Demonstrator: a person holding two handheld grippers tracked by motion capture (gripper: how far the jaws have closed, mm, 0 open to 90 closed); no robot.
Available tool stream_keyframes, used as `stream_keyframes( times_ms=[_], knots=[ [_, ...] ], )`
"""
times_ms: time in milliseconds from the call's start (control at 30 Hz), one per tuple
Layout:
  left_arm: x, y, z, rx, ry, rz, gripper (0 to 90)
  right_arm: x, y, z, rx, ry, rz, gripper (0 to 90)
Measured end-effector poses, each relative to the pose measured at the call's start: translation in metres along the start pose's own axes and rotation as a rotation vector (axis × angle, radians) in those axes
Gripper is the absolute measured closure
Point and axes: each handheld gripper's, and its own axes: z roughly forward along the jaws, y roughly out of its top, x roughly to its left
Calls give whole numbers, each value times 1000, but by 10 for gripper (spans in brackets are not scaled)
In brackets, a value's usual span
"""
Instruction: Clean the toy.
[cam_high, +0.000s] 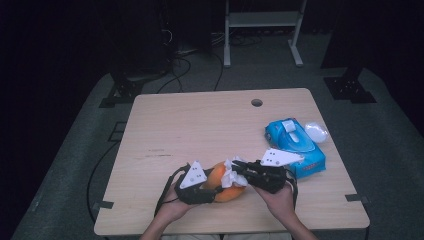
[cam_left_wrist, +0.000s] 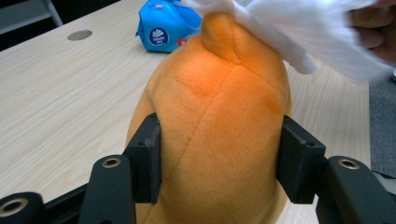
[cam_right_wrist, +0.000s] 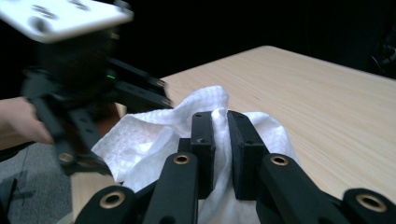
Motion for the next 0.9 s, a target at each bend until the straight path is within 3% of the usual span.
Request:
stream_keyframes(
  times_ms=[67,233,400,467,600,667,833,900],
  knots=[
    [0,0,1,11,0,-6,429,2,0,0,-4,3,-3,806],
    [0,1,0,14,2,-7,429,19,6,5,7,11,-86,806],
    [1,2,-1,13,5,-6,428,5,1,3,16,0,-37,807],
    [1,2,0,16,5,-1,428,7,2,2,15,-4,-35,806],
    [-2,2,2,19,3,17,427,22,8,6,13,22,-101,806],
    [-3,2,3,16,2,20,423,24,7,9,28,10,-121,806],
    [-1,1,6,8,-3,10,424,4,0,6,33,6,-41,807],
    [-1,1,7,4,-3,7,422,2,-1,5,30,-10,-43,807]
  ],
)
